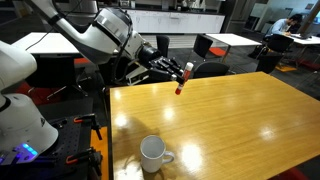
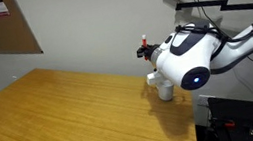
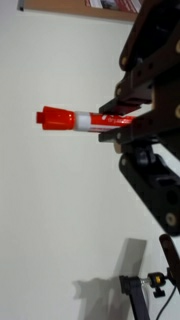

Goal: Take the marker from the table and put it in the white cup

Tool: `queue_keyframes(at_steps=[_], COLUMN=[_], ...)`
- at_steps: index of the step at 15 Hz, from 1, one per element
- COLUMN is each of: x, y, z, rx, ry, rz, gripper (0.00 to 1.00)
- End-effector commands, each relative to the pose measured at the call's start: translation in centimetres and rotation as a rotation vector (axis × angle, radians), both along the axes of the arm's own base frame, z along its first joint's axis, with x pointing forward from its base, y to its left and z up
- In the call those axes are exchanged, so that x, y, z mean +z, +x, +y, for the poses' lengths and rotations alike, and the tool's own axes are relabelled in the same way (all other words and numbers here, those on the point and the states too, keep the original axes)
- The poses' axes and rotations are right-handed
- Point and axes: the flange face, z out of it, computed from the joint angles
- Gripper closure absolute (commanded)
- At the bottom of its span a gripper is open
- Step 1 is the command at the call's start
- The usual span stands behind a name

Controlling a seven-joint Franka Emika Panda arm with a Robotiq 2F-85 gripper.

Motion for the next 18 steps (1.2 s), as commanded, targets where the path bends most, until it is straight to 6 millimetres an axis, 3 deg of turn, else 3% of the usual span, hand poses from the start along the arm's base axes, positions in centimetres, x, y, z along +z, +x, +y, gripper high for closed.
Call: queue_keyframes(at_steps=[1,7,18], x=[-2.5,-4.5,-5.2], y=[1.1,1.6,0.2], z=[-1.9,-3.0,-4.4], rx=[-0.111,-0.202,-0.362], ry=[-0.051,-0.073,-0.115], rz=[-0.034,-0.017,0.042], gripper=[0.95,0.95,0.95])
